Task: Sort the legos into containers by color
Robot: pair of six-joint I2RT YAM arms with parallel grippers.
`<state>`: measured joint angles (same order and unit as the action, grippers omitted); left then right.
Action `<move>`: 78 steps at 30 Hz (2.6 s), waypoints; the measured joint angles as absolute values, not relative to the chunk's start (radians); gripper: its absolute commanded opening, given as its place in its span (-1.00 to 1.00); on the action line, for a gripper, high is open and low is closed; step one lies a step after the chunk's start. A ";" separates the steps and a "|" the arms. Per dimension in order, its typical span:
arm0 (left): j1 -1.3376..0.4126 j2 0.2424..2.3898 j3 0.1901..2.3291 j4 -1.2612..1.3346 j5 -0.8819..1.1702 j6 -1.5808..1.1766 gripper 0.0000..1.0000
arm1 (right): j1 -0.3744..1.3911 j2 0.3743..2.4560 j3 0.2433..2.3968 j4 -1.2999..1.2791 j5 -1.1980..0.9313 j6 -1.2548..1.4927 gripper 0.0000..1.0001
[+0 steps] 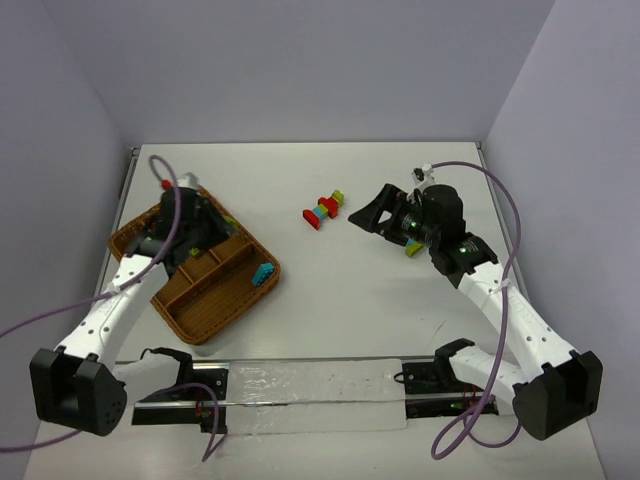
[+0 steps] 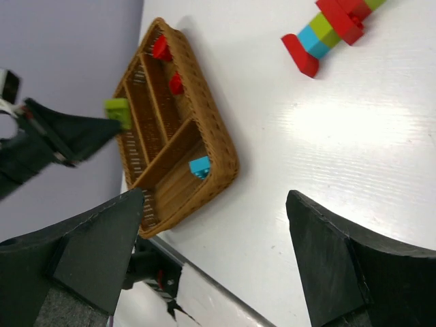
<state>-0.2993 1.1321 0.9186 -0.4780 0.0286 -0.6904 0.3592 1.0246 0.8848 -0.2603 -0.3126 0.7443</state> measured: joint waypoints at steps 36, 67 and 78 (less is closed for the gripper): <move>-0.084 1.299 1.156 -0.637 -0.084 -0.646 0.75 | 0.359 1.124 0.945 -0.413 -0.074 0.561 0.83; -0.460 1.551 1.382 -0.671 0.139 -0.623 0.73 | 0.099 1.769 1.221 -0.474 0.011 0.454 1.00; -0.463 1.563 1.384 -0.686 0.139 -0.620 0.72 | 0.162 1.748 1.064 -0.420 -0.108 0.473 0.99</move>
<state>-0.4629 1.5633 1.3838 -0.6861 0.1394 -0.6201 0.1624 1.7484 1.0635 -0.4198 -0.1077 0.4727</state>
